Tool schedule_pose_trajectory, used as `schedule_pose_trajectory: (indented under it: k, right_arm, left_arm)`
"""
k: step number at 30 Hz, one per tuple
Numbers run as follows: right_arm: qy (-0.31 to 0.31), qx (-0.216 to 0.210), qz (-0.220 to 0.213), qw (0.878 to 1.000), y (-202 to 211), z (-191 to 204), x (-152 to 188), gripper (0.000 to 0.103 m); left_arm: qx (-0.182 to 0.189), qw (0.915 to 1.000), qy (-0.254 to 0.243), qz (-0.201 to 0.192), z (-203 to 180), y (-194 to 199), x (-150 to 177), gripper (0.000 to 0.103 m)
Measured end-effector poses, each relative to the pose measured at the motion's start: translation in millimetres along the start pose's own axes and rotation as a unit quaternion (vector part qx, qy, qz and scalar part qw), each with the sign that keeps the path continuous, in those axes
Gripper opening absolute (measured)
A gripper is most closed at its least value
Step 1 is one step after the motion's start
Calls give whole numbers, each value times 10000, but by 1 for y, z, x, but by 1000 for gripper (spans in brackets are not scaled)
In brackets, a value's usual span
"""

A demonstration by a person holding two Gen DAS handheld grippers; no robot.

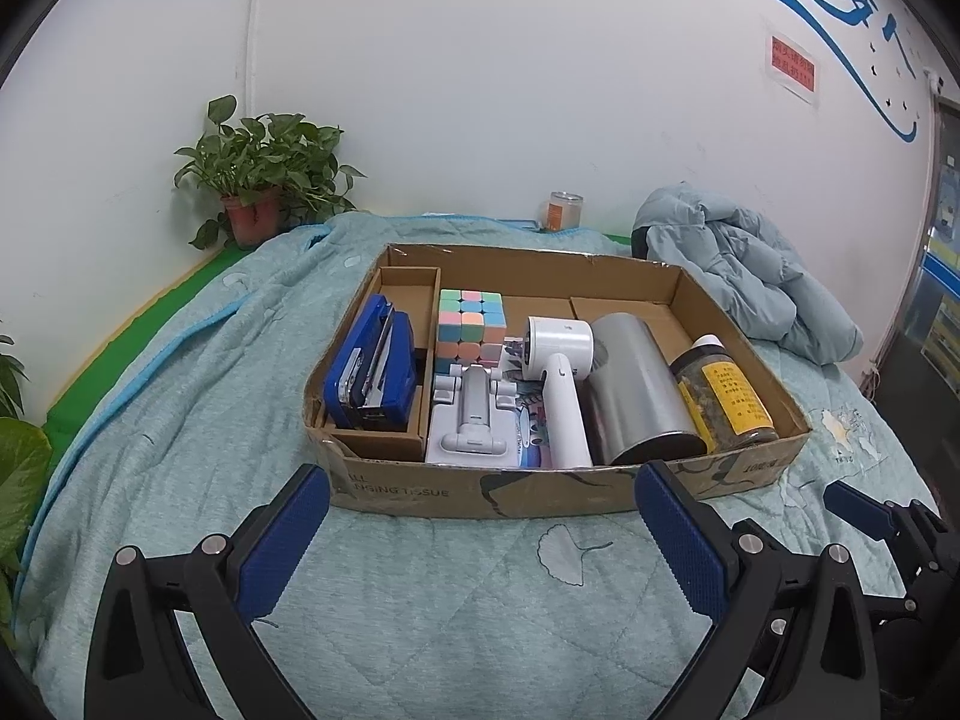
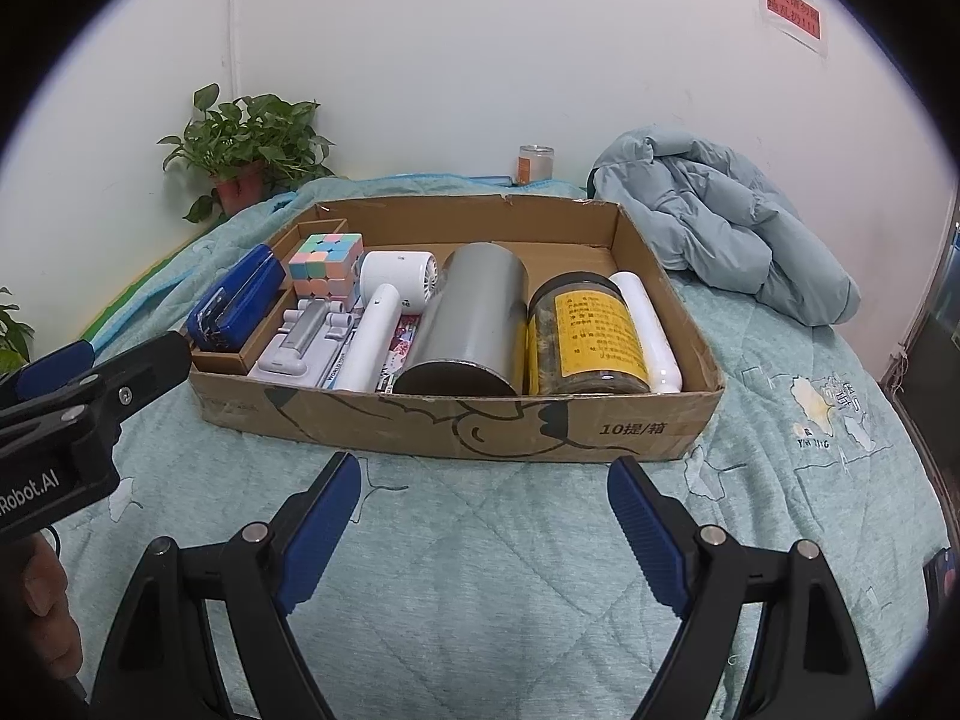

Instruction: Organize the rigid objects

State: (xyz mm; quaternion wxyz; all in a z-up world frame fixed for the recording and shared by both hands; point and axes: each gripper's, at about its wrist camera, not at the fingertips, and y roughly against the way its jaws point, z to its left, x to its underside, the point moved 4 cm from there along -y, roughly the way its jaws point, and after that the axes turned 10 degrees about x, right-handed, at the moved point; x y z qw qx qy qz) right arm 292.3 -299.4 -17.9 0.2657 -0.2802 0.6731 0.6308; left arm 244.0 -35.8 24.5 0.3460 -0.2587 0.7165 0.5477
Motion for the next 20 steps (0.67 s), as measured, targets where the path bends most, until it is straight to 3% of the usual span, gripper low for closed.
schedule_pose_trajectory:
  k: [20]
  right_arm:
    - [57, -39, -5, 10000, -2, 5, -5, 85]
  left_arm:
    - [96, 9998, -143, 31, 1, -7, -4, 103]
